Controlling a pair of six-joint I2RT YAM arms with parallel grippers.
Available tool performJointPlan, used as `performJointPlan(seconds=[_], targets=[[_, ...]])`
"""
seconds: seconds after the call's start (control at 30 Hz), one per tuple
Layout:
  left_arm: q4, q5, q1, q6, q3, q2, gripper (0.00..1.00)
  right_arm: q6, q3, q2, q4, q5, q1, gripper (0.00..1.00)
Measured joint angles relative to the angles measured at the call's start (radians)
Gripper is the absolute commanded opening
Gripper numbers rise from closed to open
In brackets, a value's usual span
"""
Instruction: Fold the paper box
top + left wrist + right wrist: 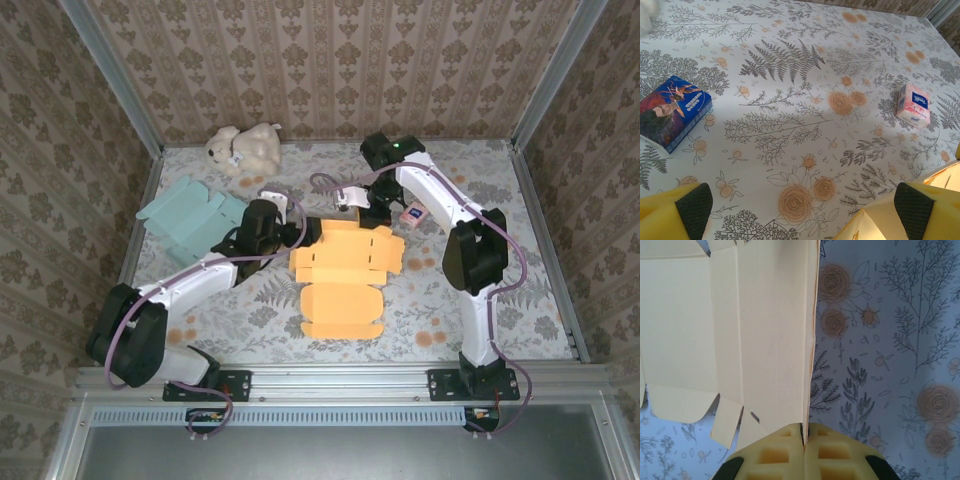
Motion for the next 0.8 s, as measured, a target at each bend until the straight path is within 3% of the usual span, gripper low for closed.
performJointPlan(seconds=[0.4,0.63,0.8], targets=[[0.008,-0.104,-0.006,-0.052,0.002,-0.022,1.00,0.192,-0.014,-0.018,0.007,-0.025,-0.001,0.00],[-0.072,-0.170,0.004,-0.038,-0.027,-0.269,0.99,0.310,-0.088,-0.050,0.068,-0.002,-0.001,0.00],[-0.074,-0.133,-0.025,-0.046,-0.104,-0.391,0.98,0.397,-0.089,-0.050,0.110,0.023,-0.001,0.00]])
